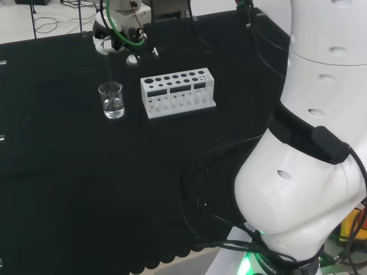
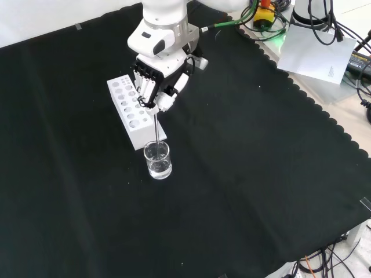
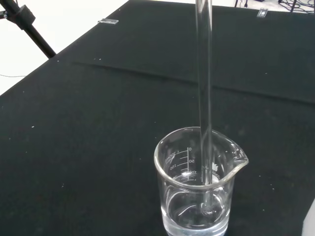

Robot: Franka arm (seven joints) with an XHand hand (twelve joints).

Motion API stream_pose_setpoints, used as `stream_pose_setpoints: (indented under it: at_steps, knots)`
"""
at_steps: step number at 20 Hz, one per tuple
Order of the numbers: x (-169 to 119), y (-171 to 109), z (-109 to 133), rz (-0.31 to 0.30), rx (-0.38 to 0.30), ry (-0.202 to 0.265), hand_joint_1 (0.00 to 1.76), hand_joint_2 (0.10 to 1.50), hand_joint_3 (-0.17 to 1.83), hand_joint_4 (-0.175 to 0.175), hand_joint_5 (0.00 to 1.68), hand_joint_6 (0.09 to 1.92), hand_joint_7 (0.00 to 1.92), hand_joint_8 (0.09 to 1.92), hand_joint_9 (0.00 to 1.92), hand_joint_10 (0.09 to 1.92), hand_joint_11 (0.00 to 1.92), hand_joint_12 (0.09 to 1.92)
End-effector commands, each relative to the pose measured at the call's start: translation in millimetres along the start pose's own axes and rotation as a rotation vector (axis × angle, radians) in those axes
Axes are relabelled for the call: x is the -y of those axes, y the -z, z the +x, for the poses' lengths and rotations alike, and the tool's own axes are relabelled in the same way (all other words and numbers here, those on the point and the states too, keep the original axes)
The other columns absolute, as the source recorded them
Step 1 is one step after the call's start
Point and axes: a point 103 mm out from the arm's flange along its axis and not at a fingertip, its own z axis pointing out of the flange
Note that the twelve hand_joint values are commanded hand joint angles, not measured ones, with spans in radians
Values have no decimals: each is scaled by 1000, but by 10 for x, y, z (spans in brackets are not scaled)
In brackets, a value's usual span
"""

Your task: Put the glass rod back on the white test tube rack.

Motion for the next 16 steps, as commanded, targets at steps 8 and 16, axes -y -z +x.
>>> stream_pose_setpoints:
  at_steps: [8,16]
  knots:
    - [94,241,-116,-40,-12,-21,1281,1120,-3,-175,930,802,1040,1232,1488,1056,1585,775]
    - [311,749,-95,-87,-54,-61,1281,1120,-3,-175,930,802,1040,1232,1488,1055,1585,775]
